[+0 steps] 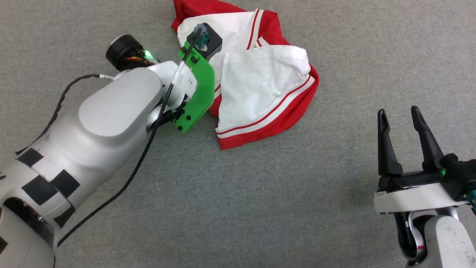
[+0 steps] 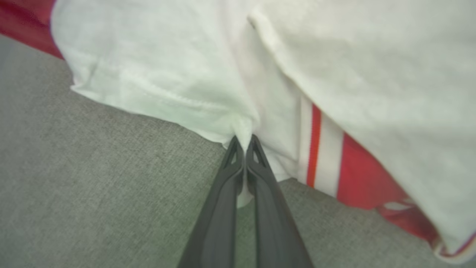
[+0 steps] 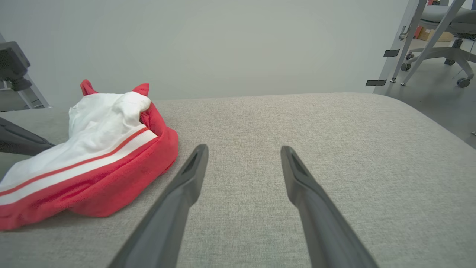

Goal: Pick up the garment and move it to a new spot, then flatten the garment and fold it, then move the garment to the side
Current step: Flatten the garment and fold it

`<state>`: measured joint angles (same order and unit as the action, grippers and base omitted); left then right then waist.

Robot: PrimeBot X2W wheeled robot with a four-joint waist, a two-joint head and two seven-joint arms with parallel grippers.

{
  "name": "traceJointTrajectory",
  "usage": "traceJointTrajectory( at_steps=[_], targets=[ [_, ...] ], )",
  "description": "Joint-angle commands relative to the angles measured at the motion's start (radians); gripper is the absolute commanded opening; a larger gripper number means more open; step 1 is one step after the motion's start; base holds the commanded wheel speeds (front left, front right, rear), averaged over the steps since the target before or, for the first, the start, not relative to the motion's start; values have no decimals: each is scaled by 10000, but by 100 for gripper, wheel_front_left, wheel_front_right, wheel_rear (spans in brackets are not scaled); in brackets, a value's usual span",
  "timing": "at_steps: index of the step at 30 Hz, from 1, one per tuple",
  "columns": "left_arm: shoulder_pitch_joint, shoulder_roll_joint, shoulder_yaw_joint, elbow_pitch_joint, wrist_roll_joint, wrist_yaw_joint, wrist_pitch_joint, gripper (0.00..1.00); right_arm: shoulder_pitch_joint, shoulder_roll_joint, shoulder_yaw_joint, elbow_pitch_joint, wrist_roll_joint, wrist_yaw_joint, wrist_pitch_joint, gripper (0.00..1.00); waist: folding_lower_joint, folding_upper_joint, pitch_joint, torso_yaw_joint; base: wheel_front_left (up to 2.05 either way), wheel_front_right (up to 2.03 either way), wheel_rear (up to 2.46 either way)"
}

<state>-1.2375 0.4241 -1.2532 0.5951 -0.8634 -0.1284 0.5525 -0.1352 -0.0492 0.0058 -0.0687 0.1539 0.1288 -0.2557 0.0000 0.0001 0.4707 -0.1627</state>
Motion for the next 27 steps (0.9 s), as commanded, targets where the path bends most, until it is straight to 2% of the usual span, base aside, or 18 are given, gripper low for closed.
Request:
traceJointTrajectory(
  at_steps=[1, 5, 9, 15, 20, 24, 27],
  targets=[
    [489, 168, -216, 108, 33, -23, -387, 0, -4, -10, -27, 15, -53, 19, -61, 100, 0, -1, -363, 240, 0, 0, 0],
    [540, 360, 15, -18, 242, -9, -2271, 0, 260, -10, -98, 54, -143, 19, -61, 100, 0, -1, -971, 542, 0, 0, 0],
    [1052, 746, 422, -457, 311, 480, -3751, 0, 571, -10, -170, 78, -221, 19, -61, 100, 0, -1, -1495, 908, 0, 0, 0],
    [2375, 1818, 877, -1588, 147, 1701, -4912, 0, 872, -10, -184, 68, -275, 19, -61, 100, 0, -1, -1940, 1326, 0, 0, 0],
    [4063, 2845, 1315, -2846, -467, 2993, -5559, 0, 1079, -10, -266, 70, -277, 19, -61, 100, 0, -1, -2187, 1523, 0, 0, 0],
    [5536, 3453, 1632, -3491, -1237, 3799, -5988, 0, 1210, -10, -280, 89, -282, 19, -61, 100, 0, -1, -2276, 1605, 0, 0, 0],
    [6518, 3659, 1789, -3723, -1816, 4170, -6266, 0, 1269, -10, -291, 109, -295, 19, -61, 100, 0, -1, -2314, 1629, 0, 0, 0]
  ],
)
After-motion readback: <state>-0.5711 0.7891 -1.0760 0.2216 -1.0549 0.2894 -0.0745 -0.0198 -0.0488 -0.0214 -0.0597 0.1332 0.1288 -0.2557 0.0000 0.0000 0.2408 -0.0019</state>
